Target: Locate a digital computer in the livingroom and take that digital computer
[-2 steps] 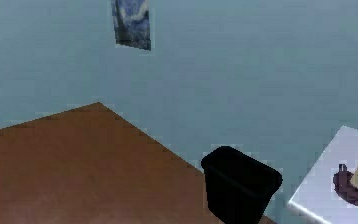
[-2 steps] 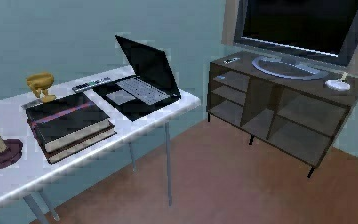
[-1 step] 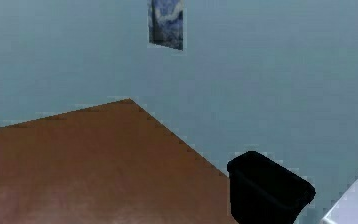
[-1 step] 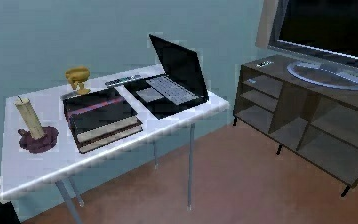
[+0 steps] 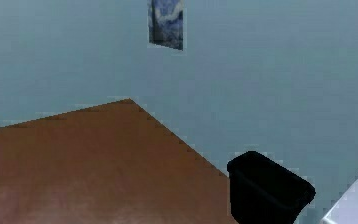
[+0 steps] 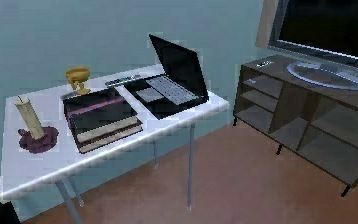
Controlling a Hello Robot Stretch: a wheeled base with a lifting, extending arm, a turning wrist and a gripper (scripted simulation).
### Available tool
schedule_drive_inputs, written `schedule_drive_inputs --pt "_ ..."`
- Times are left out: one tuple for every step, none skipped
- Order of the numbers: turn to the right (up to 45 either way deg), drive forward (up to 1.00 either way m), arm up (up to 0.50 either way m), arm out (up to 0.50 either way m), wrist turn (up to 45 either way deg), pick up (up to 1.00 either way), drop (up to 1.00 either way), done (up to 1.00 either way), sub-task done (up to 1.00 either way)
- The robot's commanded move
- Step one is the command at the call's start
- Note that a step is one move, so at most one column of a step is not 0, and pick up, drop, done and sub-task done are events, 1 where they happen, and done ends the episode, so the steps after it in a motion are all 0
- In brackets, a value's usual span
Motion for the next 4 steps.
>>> schedule_drive_inputs --pt "0.0 0.00 0.38 0.00 0.0 0.00 0.00 0.00 0.00" --pt "0.0 0.00 0.00 0.44 0.0 0.00 0.00 0.00 0.00" --pt "0.0 0.00 0.00 0.00 45.0 0.00 0.00 0.00 0.00" --pt "0.0 0.00 0.00 0.00 45.0 0.00 0.00 0.00 0.00"
